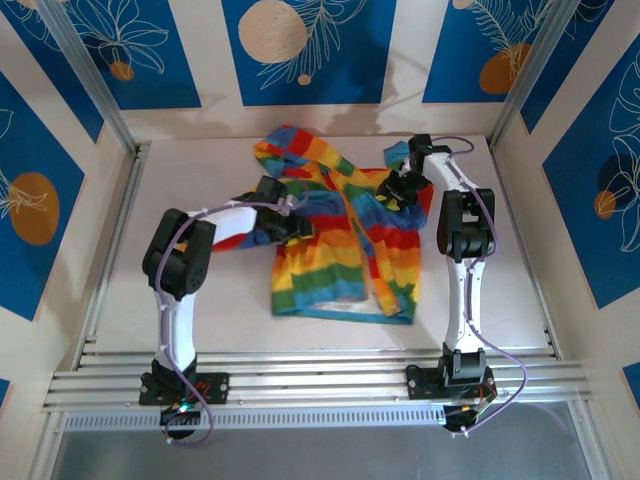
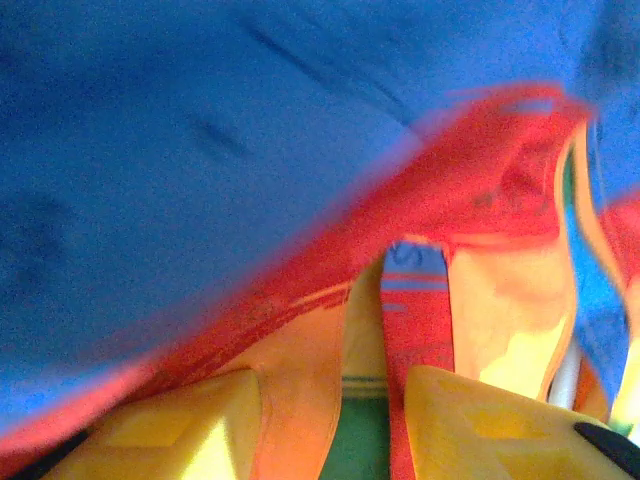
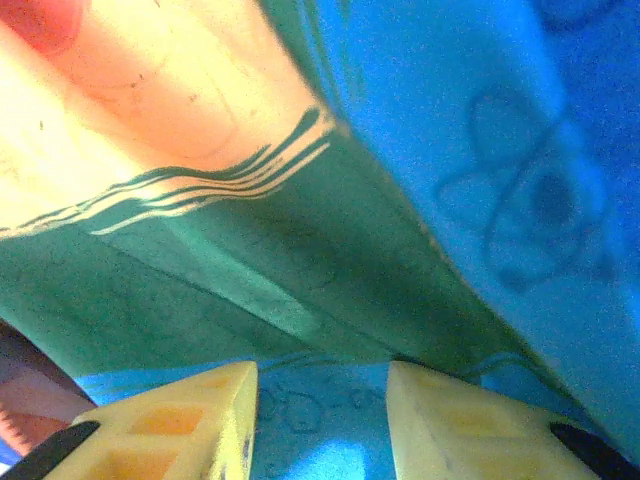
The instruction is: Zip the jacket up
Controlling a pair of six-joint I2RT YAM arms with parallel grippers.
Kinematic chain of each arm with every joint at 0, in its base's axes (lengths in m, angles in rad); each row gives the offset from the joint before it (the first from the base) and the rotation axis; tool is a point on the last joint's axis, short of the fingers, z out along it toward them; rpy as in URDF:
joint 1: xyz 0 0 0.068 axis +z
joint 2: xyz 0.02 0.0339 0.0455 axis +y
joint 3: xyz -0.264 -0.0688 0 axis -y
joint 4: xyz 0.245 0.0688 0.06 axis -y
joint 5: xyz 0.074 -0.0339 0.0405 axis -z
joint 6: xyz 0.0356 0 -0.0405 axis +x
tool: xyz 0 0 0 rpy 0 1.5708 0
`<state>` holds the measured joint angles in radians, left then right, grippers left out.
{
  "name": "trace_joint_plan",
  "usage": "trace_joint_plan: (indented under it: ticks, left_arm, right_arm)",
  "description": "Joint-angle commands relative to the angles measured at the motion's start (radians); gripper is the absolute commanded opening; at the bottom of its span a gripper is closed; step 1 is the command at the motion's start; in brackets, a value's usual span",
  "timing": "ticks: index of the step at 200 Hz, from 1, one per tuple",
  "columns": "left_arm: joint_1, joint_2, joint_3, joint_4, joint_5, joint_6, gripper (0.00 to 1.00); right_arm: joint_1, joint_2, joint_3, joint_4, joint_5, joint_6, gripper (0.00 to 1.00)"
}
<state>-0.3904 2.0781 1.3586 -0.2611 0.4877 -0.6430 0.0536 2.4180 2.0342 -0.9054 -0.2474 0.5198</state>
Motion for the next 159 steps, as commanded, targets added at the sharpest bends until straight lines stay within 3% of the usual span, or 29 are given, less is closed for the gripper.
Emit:
trace_joint_plan:
  ticks: [1,47,76,124,159]
  left_arm:
    - [0.085,0.066,0.031,-0.057,-0.065,0.044,0.44]
    - [0.126,0.019,0.127,-0.143,-0.098,0.105,0.47]
    - [0.126,-0.088,0.128,-0.187,-0.14,0.149,0.52]
    - [0.112,-0.288,-0.006,-0.217,-0.153,0.174,0.55]
    - [0.04,-0.444,-0.211,-0.194,-0.185,0.134,0.55]
  right_arm:
    - [0.01,-0.011,0.005,0.01,-0.074,0.034,0.38]
    - [0.015,0.037,0.224,-0.083,-0.043,-0.007,0.38]
    - [0.038,-0.06,0.251,-0.112,-0.002,-0.052,0.39]
    - [0.116,-0.332,0.033,-0.089,-0.005,-0.07,0.41]
    - [0.212,-0.563,-0.282,0.027,0.033,-0.056,0.42]
